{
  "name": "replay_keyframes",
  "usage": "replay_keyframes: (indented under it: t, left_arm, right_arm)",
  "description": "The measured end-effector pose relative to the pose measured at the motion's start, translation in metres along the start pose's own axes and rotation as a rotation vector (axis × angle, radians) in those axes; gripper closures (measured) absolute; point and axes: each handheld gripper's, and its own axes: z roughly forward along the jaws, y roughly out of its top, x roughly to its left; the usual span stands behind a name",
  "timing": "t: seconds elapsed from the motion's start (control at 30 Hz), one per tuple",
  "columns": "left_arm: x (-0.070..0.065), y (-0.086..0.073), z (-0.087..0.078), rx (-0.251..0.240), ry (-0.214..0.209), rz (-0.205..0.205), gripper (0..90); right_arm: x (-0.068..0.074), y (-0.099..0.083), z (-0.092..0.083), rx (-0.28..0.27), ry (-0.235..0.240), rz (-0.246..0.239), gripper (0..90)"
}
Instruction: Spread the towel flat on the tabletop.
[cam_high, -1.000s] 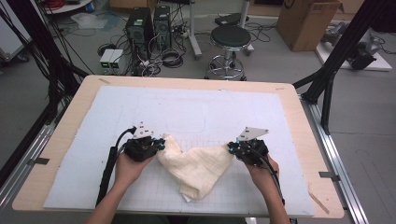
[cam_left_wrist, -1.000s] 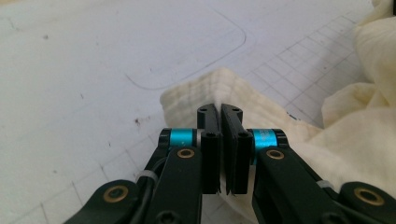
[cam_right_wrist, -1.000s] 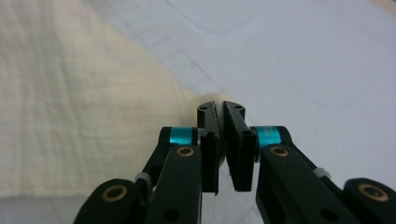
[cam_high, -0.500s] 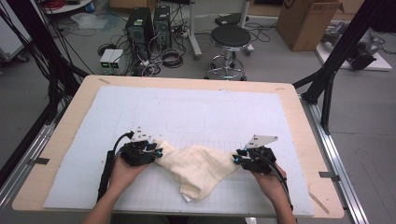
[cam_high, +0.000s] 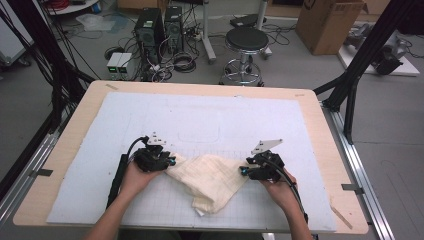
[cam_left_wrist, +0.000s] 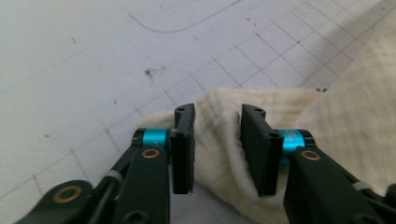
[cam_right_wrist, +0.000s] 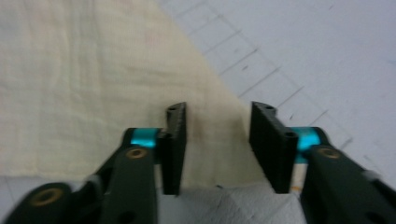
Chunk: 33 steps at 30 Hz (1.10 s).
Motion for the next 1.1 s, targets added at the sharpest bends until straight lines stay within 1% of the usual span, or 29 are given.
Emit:
replay_keyframes:
  t: [0.03, 0.07, 0.1, 0.13, 0.17, 0.27, 0.33, 0.4, 0.43, 0.47, 0.57, 0.63, 0.67, 0.7, 0.73, 0.77, 0.8, 0.87, 0.9, 0.93, 1.0, 1.03, 1.07, 1.1]
  left_arm:
    - [-0.001, 0.0, 0.0, 0.0, 0.0, 0.007, 78.4]
    - [-0.002, 0.0, -0.001, 0.003, 0.001, 0.012, 81.4]
    - [-0.002, 0.0, -0.001, -0.002, 0.004, 0.016, 83.4]
    - [-0.002, 0.0, -0.002, -0.004, 0.005, 0.014, 84.8]
    - [-0.002, 0.001, -0.004, -0.009, 0.016, 0.02, 85.4]
    - [-0.002, 0.002, -0.011, -0.044, 0.031, 0.01, 86.0]
    - [-0.002, 0.003, -0.017, -0.073, 0.042, 0.005, 86.1]
    - [0.0, 0.003, -0.025, -0.105, 0.064, 0.005, 86.1]
    - [0.001, 0.003, -0.028, -0.119, 0.072, -0.006, 86.1]
    - [0.003, 0.003, -0.031, -0.129, 0.08, -0.006, 86.2]
    - [0.006, 0.002, -0.039, -0.174, 0.1, -0.036, 86.1]
    - [0.007, 0.002, -0.042, -0.203, 0.107, -0.054, 86.1]
    - [0.007, 0.002, -0.043, -0.213, 0.115, -0.057, 86.1]
    - [0.007, 0.002, -0.043, -0.214, 0.116, -0.063, 86.1]
    - [0.007, 0.002, -0.042, -0.203, 0.109, -0.065, 86.0]
    - [0.008, 0.002, -0.04, -0.19, 0.11, -0.059, 85.9]
    - [0.008, 0.001, -0.038, -0.181, 0.112, -0.06, 85.8]
    - [0.008, 0.001, -0.034, -0.173, 0.096, -0.073, 85.2]
    - [0.008, 0.001, -0.032, -0.158, 0.09, -0.066, 85.2]
    - [0.008, 0.001, -0.031, -0.147, 0.09, -0.06, 85.0]
    - [0.008, 0.001, -0.03, -0.144, 0.079, -0.059, 84.2]
    - [0.008, 0.001, -0.03, -0.142, 0.08, -0.06, 83.3]
    - [0.009, 0.001, -0.03, -0.143, 0.079, -0.061, 82.7]
    - [0.01, 0.001, -0.031, -0.145, 0.079, -0.065, 82.5]
  right_arm:
    - [0.002, 0.0, 0.001, 0.004, -0.015, -0.016, 72.4]
    - [0.003, 0.0, 0.0, 0.006, -0.003, -0.03, 83.9]
    - [0.004, 0.0, -0.001, 0.017, 0.007, -0.045, 86.7]
    - [0.005, -0.001, -0.002, 0.027, 0.008, -0.05, 87.4]
    - [0.005, -0.002, -0.004, 0.027, 0.009, -0.051, 87.6]
    - [0.003, -0.009, -0.013, -0.007, 0.0, -0.025, 87.8]
    - [0.001, -0.016, -0.021, -0.021, -0.016, -0.014, 87.8]
    - [0.0, -0.02, -0.028, -0.042, -0.037, 0.001, 87.8]
    - [0.0, -0.023, -0.033, -0.064, -0.049, 0.008, 87.7]
    - [0.0, -0.024, -0.037, -0.077, -0.054, 0.012, 87.7]
    - [0.0, -0.027, -0.048, -0.117, -0.092, 0.022, 87.7]
    - [0.0, -0.028, -0.053, -0.137, -0.116, 0.017, 87.7]
    - [0.001, -0.028, -0.055, -0.142, -0.118, 0.014, 87.7]
    - [0.003, -0.029, -0.055, -0.142, -0.117, 0.02, 87.7]
    - [0.005, -0.031, -0.054, -0.133, -0.105, 0.012, 87.7]
    - [0.007, -0.032, -0.052, -0.116, -0.098, 0.004, 87.6]
    - [0.01, -0.034, -0.049, -0.096, -0.083, -0.001, 87.5]
    - [0.014, -0.038, -0.043, -0.062, -0.057, -0.017, 85.0]
    - [0.015, -0.038, -0.041, -0.06, -0.042, -0.019, 80.2]
    - [0.016, -0.038, -0.04, -0.062, -0.013, -0.01, 75.1]
    - [0.015, -0.034, -0.041, -0.089, -0.01, -0.006, 67.6]
    - [0.014, -0.03, -0.043, -0.115, 0.0, 0.001, 64.4]
    - [0.013, -0.027, -0.044, -0.132, 0.0, 0.002, 61.3]
    - [0.013, -0.023, -0.045, -0.147, -0.002, 0.015, 60.3]
